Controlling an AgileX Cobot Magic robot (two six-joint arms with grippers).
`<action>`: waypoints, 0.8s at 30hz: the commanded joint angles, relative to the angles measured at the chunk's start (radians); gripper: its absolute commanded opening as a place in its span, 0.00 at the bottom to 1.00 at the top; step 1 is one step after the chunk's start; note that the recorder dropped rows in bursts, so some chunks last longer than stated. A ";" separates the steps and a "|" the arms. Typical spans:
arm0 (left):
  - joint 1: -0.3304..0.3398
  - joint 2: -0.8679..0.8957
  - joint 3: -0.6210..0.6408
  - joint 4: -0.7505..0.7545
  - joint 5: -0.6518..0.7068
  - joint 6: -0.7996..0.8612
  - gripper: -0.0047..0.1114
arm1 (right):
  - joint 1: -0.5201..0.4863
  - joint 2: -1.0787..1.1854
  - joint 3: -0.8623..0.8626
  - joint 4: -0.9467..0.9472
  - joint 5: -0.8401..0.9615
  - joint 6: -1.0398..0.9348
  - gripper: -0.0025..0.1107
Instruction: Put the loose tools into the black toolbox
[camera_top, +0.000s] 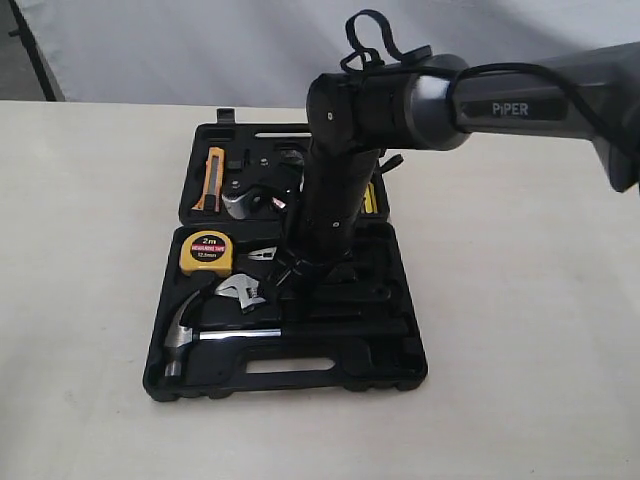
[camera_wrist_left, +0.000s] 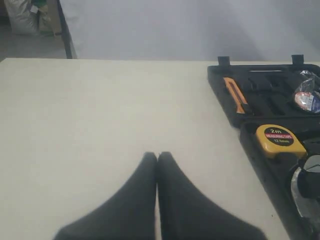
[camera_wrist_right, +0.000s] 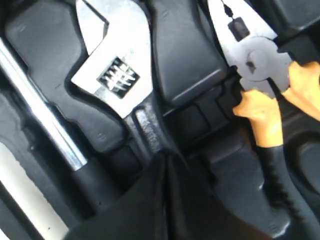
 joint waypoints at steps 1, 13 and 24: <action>0.003 -0.008 0.009 -0.014 -0.017 -0.010 0.05 | -0.004 -0.003 -0.042 -0.019 0.040 0.012 0.02; 0.003 -0.008 0.009 -0.014 -0.017 -0.010 0.05 | -0.053 -0.062 -0.060 -0.074 0.270 0.104 0.02; 0.003 -0.008 0.009 -0.014 -0.017 -0.010 0.05 | -0.060 -0.062 0.042 -0.053 0.270 0.109 0.02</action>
